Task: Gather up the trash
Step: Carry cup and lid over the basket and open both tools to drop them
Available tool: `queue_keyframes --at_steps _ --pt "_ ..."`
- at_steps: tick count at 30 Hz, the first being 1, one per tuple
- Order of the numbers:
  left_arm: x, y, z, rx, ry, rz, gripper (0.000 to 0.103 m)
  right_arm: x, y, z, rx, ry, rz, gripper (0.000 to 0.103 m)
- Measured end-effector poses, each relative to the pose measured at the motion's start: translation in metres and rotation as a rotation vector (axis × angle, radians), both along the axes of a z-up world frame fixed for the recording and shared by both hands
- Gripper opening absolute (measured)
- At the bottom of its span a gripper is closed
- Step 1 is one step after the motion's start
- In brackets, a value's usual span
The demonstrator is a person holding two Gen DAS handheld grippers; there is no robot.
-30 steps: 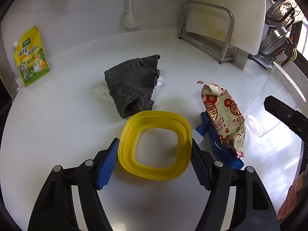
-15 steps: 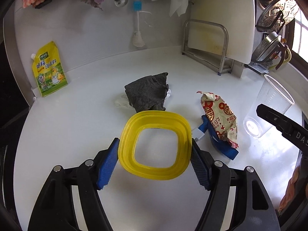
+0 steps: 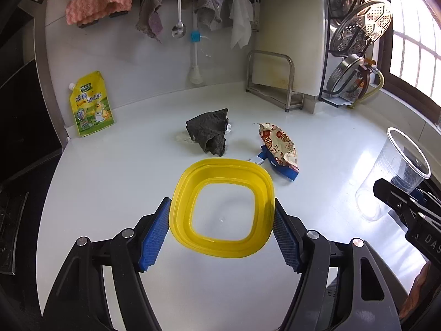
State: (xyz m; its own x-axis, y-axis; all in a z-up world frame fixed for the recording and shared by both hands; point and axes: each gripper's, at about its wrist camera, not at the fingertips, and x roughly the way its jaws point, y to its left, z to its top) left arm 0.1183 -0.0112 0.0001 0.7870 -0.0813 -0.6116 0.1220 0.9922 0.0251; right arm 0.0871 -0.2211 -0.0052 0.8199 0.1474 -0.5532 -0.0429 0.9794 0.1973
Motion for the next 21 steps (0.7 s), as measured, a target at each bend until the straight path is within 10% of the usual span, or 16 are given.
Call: queue_keyframes --at_steps 21 --pt "-0.157 -0.004 -0.034 -0.037 0.027 -0.057 0.069 -0.187 0.022 -0.047 -0.001 0.073 -0.064 0.055"
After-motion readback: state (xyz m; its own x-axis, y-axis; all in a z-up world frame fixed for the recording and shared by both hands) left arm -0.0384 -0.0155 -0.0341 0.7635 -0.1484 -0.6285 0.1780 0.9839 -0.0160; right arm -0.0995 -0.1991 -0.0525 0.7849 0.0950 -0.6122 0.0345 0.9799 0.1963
